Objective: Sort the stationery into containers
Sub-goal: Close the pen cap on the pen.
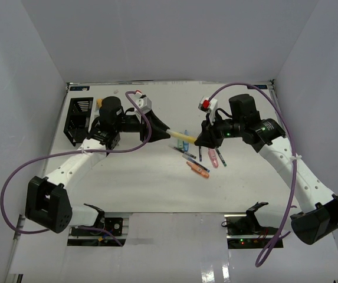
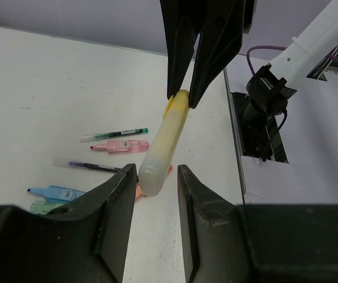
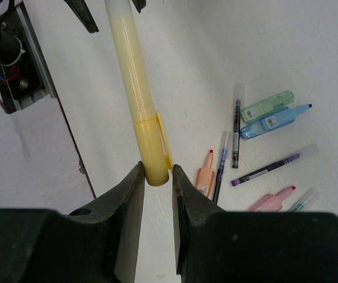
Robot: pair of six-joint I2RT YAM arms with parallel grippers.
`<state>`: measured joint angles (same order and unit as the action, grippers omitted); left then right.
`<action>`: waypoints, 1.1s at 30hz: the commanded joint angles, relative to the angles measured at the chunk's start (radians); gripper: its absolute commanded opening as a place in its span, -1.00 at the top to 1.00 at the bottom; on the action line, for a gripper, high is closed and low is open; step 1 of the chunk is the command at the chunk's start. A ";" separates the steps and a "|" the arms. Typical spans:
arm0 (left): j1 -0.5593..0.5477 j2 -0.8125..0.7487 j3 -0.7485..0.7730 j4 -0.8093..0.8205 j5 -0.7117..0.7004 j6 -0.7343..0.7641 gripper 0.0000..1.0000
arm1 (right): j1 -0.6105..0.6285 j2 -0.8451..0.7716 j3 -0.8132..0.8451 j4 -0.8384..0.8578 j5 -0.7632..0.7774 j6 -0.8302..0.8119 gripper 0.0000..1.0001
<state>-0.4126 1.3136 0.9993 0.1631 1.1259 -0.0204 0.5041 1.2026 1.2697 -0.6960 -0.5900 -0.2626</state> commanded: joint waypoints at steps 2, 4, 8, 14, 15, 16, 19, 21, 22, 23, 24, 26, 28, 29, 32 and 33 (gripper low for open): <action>0.005 0.018 0.044 0.046 0.060 -0.039 0.17 | -0.006 0.002 0.042 0.049 -0.037 -0.013 0.85; 0.005 0.022 0.047 0.047 0.061 -0.046 0.26 | -0.006 0.002 0.042 0.052 -0.044 -0.012 0.85; 0.003 0.032 0.050 0.062 0.075 -0.072 0.49 | -0.004 -0.001 0.034 0.067 -0.048 -0.012 0.85; 0.000 0.055 0.055 0.093 0.104 -0.153 1.00 | -0.006 -0.015 0.002 0.107 -0.054 -0.013 0.85; -0.006 0.071 0.059 0.098 0.129 -0.185 1.00 | -0.004 -0.017 -0.004 0.122 -0.066 -0.010 0.85; -0.006 0.072 0.059 0.099 0.129 -0.185 1.00 | -0.004 -0.017 -0.007 0.122 -0.071 -0.010 0.85; -0.026 0.095 0.068 0.102 0.143 -0.220 1.00 | -0.004 -0.026 -0.023 0.167 -0.083 0.002 0.85; -0.049 0.099 0.068 0.110 0.141 -0.231 1.00 | -0.004 -0.035 -0.030 0.194 -0.087 0.017 0.85; -0.058 0.102 0.065 0.131 0.134 -0.239 1.00 | -0.006 -0.035 -0.033 0.211 -0.097 0.019 0.85; -0.066 0.101 0.061 0.150 0.127 -0.248 1.00 | -0.004 -0.034 -0.032 0.214 -0.100 0.019 0.85; -0.084 0.102 0.052 0.168 0.124 -0.265 1.00 | -0.006 -0.031 -0.030 0.214 -0.100 0.020 0.85; -0.104 0.105 0.048 0.208 0.114 -0.283 1.00 | -0.004 -0.026 -0.030 0.214 -0.096 0.020 0.85; -0.114 0.111 0.048 0.243 0.114 -0.312 1.00 | -0.006 -0.028 -0.032 0.214 -0.090 0.025 0.85; -0.120 0.118 0.050 0.253 0.110 -0.319 1.00 | -0.006 -0.028 -0.036 0.223 -0.088 0.028 0.85; -0.149 0.127 0.044 0.271 0.101 -0.325 1.00 | -0.004 -0.038 -0.047 0.259 -0.088 0.046 0.85; -0.153 0.130 0.038 0.271 0.098 -0.326 1.00 | -0.004 -0.041 -0.049 0.266 -0.080 0.049 0.85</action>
<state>-0.4831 1.4277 1.0374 0.4290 1.1690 -0.3019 0.4828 1.1881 1.2049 -0.6609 -0.6090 -0.2535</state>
